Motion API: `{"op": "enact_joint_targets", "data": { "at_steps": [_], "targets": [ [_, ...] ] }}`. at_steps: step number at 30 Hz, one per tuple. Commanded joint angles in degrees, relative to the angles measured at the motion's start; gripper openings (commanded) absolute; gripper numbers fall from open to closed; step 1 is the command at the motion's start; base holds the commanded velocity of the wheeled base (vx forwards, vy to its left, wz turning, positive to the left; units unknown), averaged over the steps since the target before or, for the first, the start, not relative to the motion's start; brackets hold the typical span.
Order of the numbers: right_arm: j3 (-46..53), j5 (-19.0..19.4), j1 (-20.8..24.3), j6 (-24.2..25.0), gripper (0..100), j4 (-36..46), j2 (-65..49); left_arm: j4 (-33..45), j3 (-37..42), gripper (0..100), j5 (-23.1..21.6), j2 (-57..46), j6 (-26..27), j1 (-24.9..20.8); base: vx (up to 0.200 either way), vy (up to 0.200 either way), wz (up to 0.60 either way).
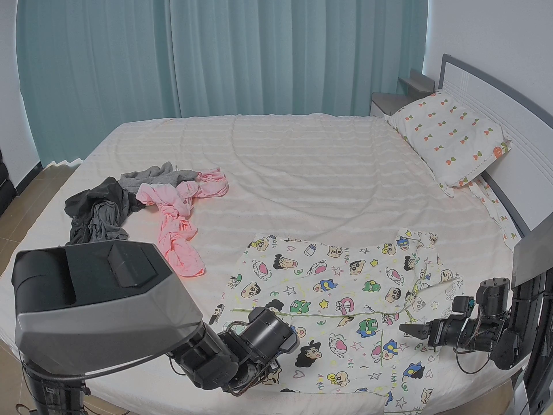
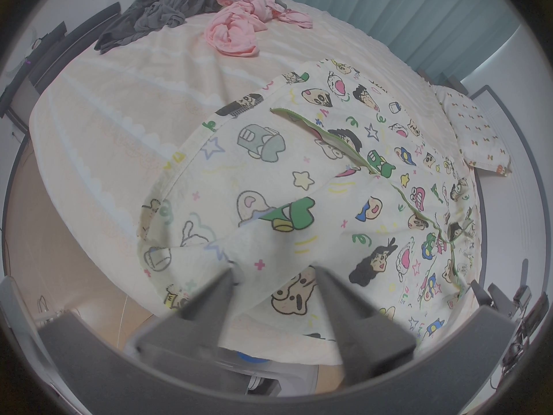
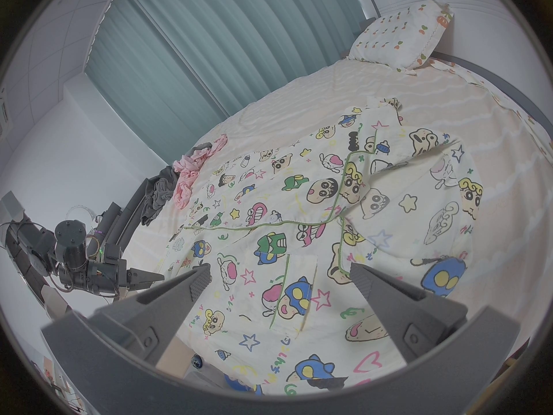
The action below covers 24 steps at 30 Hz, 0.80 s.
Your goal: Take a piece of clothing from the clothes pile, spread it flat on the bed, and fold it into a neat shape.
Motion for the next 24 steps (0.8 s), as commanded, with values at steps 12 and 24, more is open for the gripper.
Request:
{"op": "enact_joint_targets", "data": {
  "at_steps": [12, 24],
  "targets": [
    [0.31, 0.03, 0.11, -0.1, 100, -0.49, -0.16, -0.47, 1.15, 0, 4.49, -1.3, -0.15, 1.71, 0.0, 0.0, 0.0],
    [0.4, 0.03, 0.2, -0.1, 100, -0.49, -0.51, -10.31, 3.79, 0, 12.05, -5.69, 9.26, 7.51, 0.0, 0.0, 0.0]
  ]
}}
